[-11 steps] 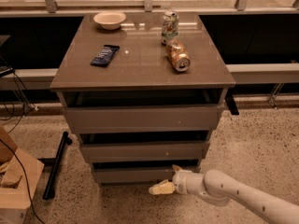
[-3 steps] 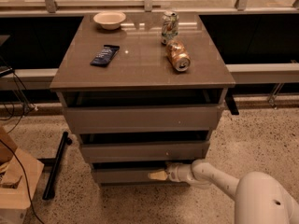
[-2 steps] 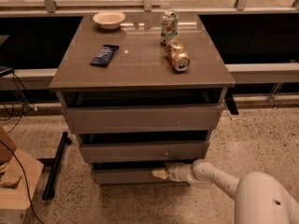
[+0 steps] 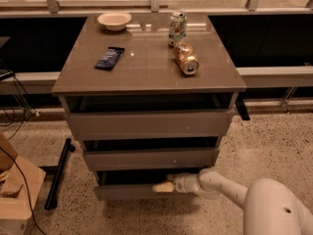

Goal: Open bottom drawer

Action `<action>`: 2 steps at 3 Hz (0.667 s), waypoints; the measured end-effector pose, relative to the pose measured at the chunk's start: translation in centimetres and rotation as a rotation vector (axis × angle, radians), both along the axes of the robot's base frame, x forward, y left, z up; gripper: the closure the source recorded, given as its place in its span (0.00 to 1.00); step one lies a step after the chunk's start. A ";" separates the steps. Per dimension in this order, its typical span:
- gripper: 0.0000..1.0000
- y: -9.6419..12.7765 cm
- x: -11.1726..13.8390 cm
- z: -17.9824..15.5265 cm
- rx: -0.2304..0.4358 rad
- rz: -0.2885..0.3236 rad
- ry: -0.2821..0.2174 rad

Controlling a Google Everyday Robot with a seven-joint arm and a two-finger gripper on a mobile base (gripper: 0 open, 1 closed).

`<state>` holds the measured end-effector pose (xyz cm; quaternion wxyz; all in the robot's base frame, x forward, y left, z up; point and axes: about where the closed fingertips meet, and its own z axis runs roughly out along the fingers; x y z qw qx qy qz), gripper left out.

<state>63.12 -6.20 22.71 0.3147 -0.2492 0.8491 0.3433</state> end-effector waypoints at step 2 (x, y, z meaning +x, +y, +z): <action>0.00 0.2 -1.4 -1.1 -0.151 0.064 0.004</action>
Offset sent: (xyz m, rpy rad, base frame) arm -0.0382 -0.0078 -0.0237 -0.2682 0.0333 0.1112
